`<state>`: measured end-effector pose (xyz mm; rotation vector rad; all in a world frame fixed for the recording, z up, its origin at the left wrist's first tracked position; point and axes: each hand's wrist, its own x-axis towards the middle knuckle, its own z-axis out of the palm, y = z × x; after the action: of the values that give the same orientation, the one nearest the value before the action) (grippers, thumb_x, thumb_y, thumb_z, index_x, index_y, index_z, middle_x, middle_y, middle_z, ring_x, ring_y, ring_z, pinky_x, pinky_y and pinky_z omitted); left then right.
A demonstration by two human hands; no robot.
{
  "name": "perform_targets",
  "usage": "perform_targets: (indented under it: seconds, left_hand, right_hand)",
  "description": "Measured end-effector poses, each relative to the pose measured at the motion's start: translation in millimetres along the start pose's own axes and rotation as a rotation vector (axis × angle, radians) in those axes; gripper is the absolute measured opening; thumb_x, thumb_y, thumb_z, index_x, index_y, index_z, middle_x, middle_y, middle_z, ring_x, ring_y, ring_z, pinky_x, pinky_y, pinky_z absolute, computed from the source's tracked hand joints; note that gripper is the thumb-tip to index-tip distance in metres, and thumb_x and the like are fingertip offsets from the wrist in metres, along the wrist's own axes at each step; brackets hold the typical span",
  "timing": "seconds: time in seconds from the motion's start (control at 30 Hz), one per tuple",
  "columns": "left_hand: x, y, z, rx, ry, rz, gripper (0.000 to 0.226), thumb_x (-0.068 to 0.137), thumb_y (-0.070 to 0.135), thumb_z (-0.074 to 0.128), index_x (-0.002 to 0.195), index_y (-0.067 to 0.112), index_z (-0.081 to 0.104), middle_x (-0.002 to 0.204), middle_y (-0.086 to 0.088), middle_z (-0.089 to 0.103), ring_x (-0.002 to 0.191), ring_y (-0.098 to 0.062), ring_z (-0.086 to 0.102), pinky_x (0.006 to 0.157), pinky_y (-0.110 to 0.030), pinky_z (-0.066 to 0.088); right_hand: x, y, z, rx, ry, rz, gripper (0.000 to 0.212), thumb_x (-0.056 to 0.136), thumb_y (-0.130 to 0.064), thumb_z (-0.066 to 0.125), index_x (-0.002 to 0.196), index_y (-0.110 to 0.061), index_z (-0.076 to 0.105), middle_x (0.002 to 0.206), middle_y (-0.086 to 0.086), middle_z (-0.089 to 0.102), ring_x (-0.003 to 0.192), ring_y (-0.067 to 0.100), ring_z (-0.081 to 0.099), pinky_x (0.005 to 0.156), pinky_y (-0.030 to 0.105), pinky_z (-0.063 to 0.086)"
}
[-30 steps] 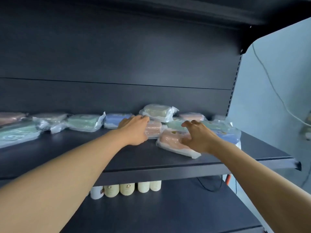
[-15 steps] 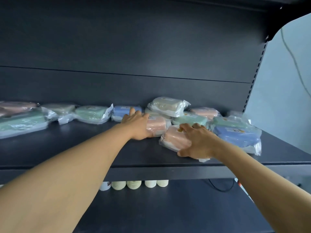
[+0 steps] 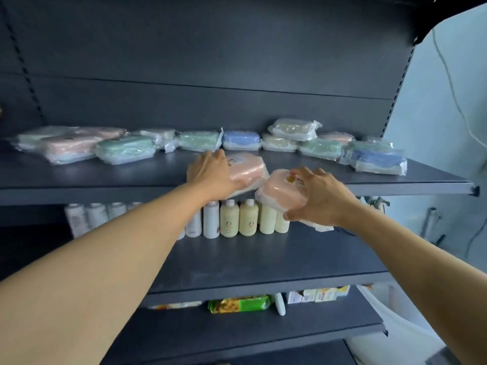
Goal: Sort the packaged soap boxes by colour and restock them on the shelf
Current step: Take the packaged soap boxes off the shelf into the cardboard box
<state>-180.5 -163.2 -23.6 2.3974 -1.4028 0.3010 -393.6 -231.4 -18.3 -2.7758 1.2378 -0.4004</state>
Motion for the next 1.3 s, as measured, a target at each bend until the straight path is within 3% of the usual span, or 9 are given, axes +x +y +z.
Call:
perform_targets:
  seconds: [0.23, 0.33, 0.57, 0.77, 0.9, 1.0, 1.17, 1.3]
  left_hand:
    - [-140, -93, 5, 0.002, 0.170, -0.024, 0.087, 0.068, 0.072, 0.057, 0.131, 0.015, 0.040, 0.123, -0.009, 0.047, 0.109, -0.029, 0.040, 0.087, -0.038, 0.033]
    - [-192, -133, 40, -0.004, 0.008, -0.040, 0.089, 0.068, 0.074, 0.056, 0.133, 0.015, 0.039, 0.124, -0.008, 0.048, 0.110, -0.028, 0.041, 0.089, -0.038, 0.039]
    - [-305, -214, 148, -0.029, -0.591, -0.229, 0.088, 0.074, 0.063, 0.064, 0.140, 0.016, 0.031, 0.136, -0.007, 0.041, 0.125, -0.029, 0.037, 0.099, -0.039, 0.039]
    - [-393, -249, 249, -0.038, -0.966, -0.180, 0.087, 0.073, 0.042, 0.071, 0.143, 0.014, 0.028, 0.142, -0.004, 0.037, 0.131, -0.022, 0.036, 0.103, -0.031, 0.037]
    - [-436, -248, 322, -0.090, -1.119, -0.140, 0.077, 0.072, 0.025, 0.069, 0.139, 0.015, 0.033, 0.142, -0.004, 0.038, 0.130, -0.021, 0.037, 0.103, -0.033, 0.039]
    - [-458, -240, 372, -0.116, -1.207, -0.097, 0.087, 0.074, 0.020, 0.072, 0.147, 0.014, 0.025, 0.149, -0.004, 0.031, 0.137, -0.022, 0.031, 0.110, -0.033, 0.033]
    - [-489, -227, 431, -0.105, -1.191, -0.123, 0.082, 0.080, 0.026, 0.072, 0.146, 0.013, 0.027, 0.147, -0.009, 0.035, 0.132, -0.028, 0.039, 0.106, -0.039, 0.038]
    - [-500, -221, 453, -0.012, -1.118, -0.131, 0.056, 0.090, 0.045, 0.056, 0.136, 0.021, 0.035, 0.144, -0.002, 0.032, 0.130, -0.023, 0.034, 0.102, -0.035, 0.033]
  right_hand:
    - [-81, -85, 68, 0.044, -0.138, -0.007, 0.093, 0.060, -0.057, 0.075, 0.137, -0.032, 0.031, 0.125, 0.003, 0.046, 0.115, 0.026, 0.046, 0.093, 0.040, 0.039]
    - [-108, -105, 117, 0.035, -0.268, 0.022, 0.094, 0.059, -0.058, 0.076, 0.137, -0.031, 0.030, 0.126, 0.003, 0.046, 0.116, 0.025, 0.045, 0.096, 0.042, 0.039]
    - [-166, -118, 255, -0.023, -0.621, 0.130, 0.095, 0.058, -0.065, 0.073, 0.135, -0.027, 0.032, 0.128, 0.006, 0.049, 0.116, 0.029, 0.049, 0.095, 0.041, 0.039]
    - [-214, -112, 361, 0.024, -0.843, 0.202, 0.088, 0.068, -0.066, 0.065, 0.140, -0.032, 0.028, 0.128, 0.006, 0.048, 0.116, 0.026, 0.048, 0.095, 0.036, 0.041]
    - [-241, -113, 431, 0.020, -0.949, 0.253, 0.084, 0.071, -0.069, 0.060, 0.138, -0.028, 0.031, 0.131, 0.001, 0.049, 0.119, 0.025, 0.048, 0.093, 0.038, 0.040]
    - [-252, -112, 476, -0.019, -1.059, 0.350, 0.095, 0.061, -0.081, 0.051, 0.137, -0.027, 0.033, 0.127, 0.004, 0.054, 0.115, 0.027, 0.053, 0.091, 0.038, 0.042]
    - [-263, -108, 530, -0.062, -1.140, 0.414, 0.090, 0.074, -0.078, 0.045, 0.142, -0.021, 0.027, 0.139, 0.013, 0.042, 0.127, 0.035, 0.042, 0.100, 0.043, 0.037]
    - [-274, -110, 570, -0.112, -1.159, 0.366, 0.077, 0.082, -0.067, 0.043, 0.142, -0.024, 0.026, 0.147, 0.016, 0.029, 0.136, 0.035, 0.028, 0.102, 0.046, 0.033]
